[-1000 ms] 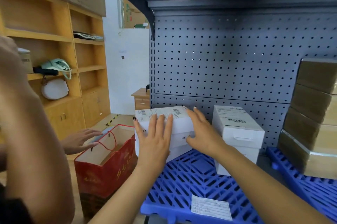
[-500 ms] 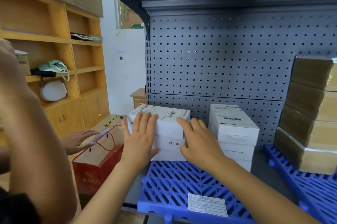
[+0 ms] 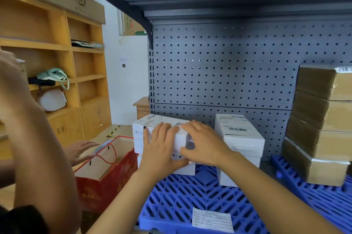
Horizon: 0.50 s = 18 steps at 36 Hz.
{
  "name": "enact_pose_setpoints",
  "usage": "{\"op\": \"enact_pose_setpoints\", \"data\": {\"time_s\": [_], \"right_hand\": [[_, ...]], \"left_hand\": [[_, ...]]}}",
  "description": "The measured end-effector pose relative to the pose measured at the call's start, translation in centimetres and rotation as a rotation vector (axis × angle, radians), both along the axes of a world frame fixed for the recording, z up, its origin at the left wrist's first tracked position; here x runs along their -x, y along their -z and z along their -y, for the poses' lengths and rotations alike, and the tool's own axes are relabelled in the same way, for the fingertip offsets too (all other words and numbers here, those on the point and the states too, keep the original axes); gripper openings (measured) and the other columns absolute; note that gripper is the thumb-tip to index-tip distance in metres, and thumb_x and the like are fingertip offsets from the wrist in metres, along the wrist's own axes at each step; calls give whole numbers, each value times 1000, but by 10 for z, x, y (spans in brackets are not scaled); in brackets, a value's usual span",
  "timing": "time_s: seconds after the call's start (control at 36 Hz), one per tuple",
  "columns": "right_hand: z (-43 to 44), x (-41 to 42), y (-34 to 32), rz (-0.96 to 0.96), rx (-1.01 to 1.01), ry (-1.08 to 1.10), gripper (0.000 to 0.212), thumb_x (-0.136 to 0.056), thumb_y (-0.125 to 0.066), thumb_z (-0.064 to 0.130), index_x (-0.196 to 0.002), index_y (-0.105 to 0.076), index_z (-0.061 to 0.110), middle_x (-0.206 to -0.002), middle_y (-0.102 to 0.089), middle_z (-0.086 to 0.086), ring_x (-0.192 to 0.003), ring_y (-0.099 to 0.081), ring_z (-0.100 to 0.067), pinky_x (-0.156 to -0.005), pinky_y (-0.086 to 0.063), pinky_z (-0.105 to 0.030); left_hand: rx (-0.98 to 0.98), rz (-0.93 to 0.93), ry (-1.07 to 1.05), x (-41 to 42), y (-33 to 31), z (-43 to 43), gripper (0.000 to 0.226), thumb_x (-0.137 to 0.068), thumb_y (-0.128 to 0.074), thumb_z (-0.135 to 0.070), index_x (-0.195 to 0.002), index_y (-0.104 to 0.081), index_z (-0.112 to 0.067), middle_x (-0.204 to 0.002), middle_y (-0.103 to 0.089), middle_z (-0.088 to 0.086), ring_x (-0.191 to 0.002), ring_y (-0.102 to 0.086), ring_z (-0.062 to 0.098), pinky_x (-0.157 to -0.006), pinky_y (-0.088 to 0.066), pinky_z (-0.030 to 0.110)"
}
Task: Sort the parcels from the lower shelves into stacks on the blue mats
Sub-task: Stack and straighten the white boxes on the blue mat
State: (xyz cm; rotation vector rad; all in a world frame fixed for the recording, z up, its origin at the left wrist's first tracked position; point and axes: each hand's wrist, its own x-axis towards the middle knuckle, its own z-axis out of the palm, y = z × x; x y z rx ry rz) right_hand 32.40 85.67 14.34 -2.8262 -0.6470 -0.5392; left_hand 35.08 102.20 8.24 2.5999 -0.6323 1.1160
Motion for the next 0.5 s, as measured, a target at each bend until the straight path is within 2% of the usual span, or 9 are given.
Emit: {"op": "enact_pose_setpoints", "data": {"time_s": [0.11, 0.28, 0.36, 0.5], "right_hand": [[3, 5, -2, 78, 17, 7, 70, -81, -55, 46, -145, -33, 27, -145, -37, 8, -134, -28, -13, -110, -15, -27], [2, 14, 4, 121, 54, 8, 75, -79, -45, 55, -146, -31, 24, -140, -39, 6, -131, -28, -16, -111, -17, -30], [0, 17, 6, 119, 41, 24, 74, -81, -46, 53, -146, -29, 24, -140, -39, 6, -131, -27, -16, -110, -20, -31], [2, 26, 9, 124, 29, 5, 71, -81, -42, 46, -148, -27, 25, -142, -36, 6, -130, -24, -15, -107, -23, -31]], "left_hand": [[33, -58, 74, -1, -5, -7, 94, -65, -47, -82, -135, -40, -21, -139, -38, -5, -141, -25, 20, -112, -9, 60], [89, -82, 146, -4, -6, -9, 90, -66, -46, -80, -136, -35, -25, -141, -34, -11, -146, -10, 13, -114, 1, 49], [123, -96, 159, -4, -7, -7, 89, -66, -45, -80, -135, -35, -24, -140, -35, -10, -146, -7, 12, -114, 4, 47], [156, -122, 166, -6, -7, -11, 84, -66, -50, -81, -131, -36, -30, -144, -32, -10, -146, -3, 11, -115, -2, 57]]}}
